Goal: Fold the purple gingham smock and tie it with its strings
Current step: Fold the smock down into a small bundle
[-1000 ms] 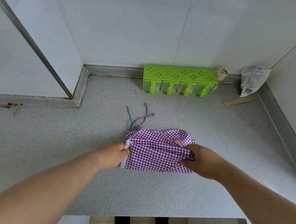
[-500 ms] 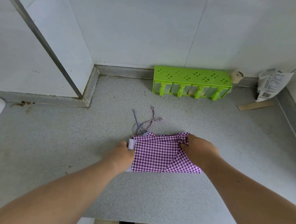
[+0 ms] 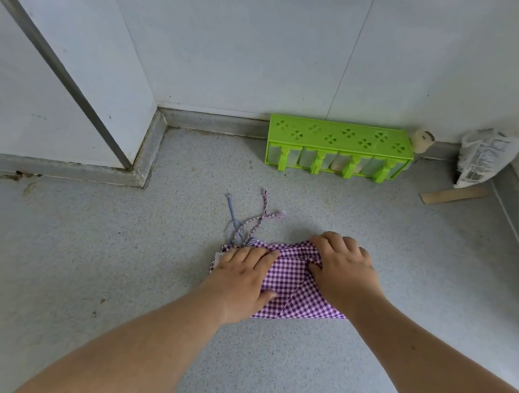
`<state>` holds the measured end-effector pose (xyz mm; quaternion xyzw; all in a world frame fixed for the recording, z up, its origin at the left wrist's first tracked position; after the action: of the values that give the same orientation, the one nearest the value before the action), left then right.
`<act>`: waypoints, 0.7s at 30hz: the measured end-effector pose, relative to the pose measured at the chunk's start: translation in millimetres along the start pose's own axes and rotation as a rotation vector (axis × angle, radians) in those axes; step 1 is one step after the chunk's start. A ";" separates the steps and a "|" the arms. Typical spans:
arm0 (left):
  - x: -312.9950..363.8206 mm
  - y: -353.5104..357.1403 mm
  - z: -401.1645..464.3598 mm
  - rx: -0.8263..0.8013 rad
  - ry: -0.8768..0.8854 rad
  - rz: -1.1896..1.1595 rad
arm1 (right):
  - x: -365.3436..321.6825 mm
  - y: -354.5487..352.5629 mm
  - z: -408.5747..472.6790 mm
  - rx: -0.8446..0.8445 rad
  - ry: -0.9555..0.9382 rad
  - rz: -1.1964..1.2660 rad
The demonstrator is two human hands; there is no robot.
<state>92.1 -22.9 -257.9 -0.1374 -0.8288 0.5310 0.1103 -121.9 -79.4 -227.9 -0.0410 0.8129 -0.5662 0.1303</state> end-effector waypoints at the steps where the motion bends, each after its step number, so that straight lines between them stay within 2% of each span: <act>1: 0.0 1.8 -0.7 0.030 -0.001 -0.005 | 1.6 0.9 0.7 -0.006 -0.014 0.008; 13: -12.3 28.6 5.7 0.201 -0.100 -0.185 | 6.7 12.8 6.1 0.000 0.045 0.064; 18: -12.8 29.3 9.4 0.250 -0.133 -0.250 | -23.7 3.9 7.8 0.107 -0.075 -0.152; 21: -12.8 28.8 10.7 0.251 -0.157 -0.268 | -52.4 13.0 -0.3 0.173 -0.253 -0.105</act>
<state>103.8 -25.0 -289.1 0.0309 -0.7730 0.6199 0.1315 -70.5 -63.3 -231.2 -0.1431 0.7349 -0.6304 0.2050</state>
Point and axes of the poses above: each hand's wrist, its own z-axis towards the middle knuckle, its own y-axis out of the palm, x = y × z, the point moved 2 cm from there along z, towards the middle knuckle, and after that the axes turned 6 degrees about z, right-handed, at the moved point
